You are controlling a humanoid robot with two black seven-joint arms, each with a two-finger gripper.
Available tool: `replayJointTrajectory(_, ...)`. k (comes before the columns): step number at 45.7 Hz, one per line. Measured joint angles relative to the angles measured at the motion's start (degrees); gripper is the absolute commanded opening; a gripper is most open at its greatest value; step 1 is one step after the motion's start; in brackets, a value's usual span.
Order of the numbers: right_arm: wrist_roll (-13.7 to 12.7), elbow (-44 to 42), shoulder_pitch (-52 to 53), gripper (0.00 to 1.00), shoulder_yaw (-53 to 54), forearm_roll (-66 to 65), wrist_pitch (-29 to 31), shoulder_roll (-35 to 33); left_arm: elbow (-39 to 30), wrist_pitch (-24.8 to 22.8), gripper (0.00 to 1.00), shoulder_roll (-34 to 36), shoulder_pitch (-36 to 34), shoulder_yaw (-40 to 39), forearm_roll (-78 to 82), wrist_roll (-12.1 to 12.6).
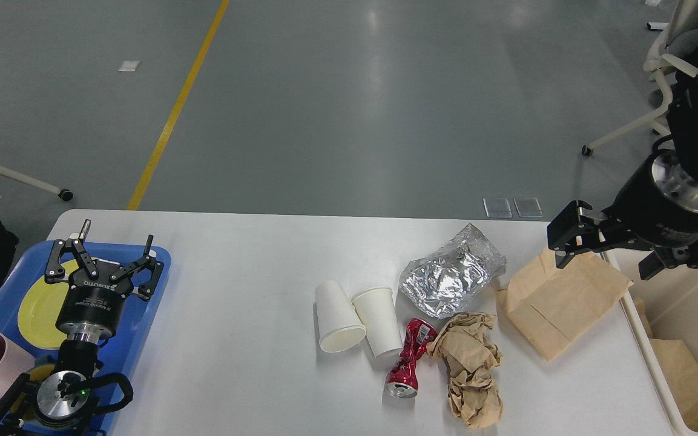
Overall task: Tidy desktop
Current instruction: 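Raise the right gripper and move it over the second brown paper bag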
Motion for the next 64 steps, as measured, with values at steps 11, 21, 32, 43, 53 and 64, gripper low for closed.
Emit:
replayJointTrajectory(11, 0.0, -8.53, -13.91, 1.0, 0.64, -0.15, -7.14, -0.18, 0.0, -0.06, 0.96, 0.0, 0.0, 0.0, 0.0, 0.04)
replayJointTrajectory(21, -0.23, -21.34, -29.5, 1.0, 2.29, 0.58, -13.34, -0.09, 0.0, -0.06, 0.96, 0.0, 0.0, 0.0, -0.01, 0.04)
replayJointTrajectory(32, -1.29, -40.22, -45.67, 1.0, 8.32, 10.0, -14.39, 1.89, 0.0, -0.06, 0.96, 0.0, 0.0, 0.0, 0.0, 0.01)
replayJointTrajectory(43, -2.21, -63.48, -62.05, 1.0, 13.27, 11.53, -14.6, 10.31, 0.0, -0.06, 0.96, 0.0, 0.0, 0.0, 0.0, 0.01)
replayJointTrajectory(53, -2.55, -76.84, -72.87, 1.0, 15.52, 10.63, -15.38, 14.56, 0.0, -0.06, 0.96, 0.0, 0.0, 0.0, 0.01, 0.0)
replayJointTrajectory(64, -2.23, -80.03, -78.72, 1.0, 15.98, 10.43, -20.9, 17.08, 0.0, -0.06, 0.96, 0.0, 0.0, 0.0, 0.01, 0.0)
